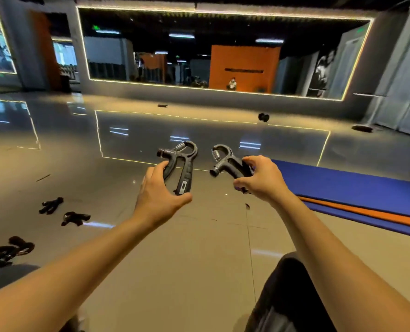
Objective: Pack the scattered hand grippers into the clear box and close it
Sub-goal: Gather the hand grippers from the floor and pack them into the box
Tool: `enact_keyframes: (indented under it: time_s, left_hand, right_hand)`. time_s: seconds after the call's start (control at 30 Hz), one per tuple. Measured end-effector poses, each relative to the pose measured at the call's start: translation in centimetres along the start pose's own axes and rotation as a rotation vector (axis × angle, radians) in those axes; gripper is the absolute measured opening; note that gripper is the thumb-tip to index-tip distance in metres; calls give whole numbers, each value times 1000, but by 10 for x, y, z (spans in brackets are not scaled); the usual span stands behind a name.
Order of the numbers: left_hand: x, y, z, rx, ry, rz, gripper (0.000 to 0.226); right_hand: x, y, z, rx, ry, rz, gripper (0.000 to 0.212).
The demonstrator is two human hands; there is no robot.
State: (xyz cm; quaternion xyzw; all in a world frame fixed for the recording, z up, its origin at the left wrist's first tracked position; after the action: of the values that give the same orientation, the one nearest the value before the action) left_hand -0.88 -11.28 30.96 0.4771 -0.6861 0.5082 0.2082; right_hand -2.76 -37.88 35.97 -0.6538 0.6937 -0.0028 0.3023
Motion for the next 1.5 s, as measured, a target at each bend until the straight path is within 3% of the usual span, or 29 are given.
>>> enact_keyframes:
  time_s: [0.27,0.57,0.73,0.93,1.2,1.5]
  left_hand:
    - [44,18,129,-218,128,45,98]
    - [85,0,279,-503,202,89,95]
    - [93,-5,357,-677,221,127,95]
    - [69,0,423,-902,166,199,92]
    - [18,9,489,-1207,-59,291,99]
    - [-35,49,566,-1661,-73,325,93]
  right_hand:
    - [126,59,-54,-4,158,240,46]
    - [249,93,-98,-92,205,528,47]
    - [314,111,-89,-95,181,664,60]
    - [382,125,-64,-93,152,791,59]
    - [426,112,-37,-123,189,860,42]
    - [463,111,-13,-176,247,947,44]
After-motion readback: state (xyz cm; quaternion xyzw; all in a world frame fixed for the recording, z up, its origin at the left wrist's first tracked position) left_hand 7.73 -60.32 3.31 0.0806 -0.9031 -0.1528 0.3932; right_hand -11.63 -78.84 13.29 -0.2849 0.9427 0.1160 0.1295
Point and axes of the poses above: each hand's wrist, its own y-axis away from the middle knuckle, its own z-axis out of the palm, x = y × z, the point moved 4 cm from there along -y, towards the middle knuckle, and after that the axes turned 10 degrees about y, right-handed, at the moved point
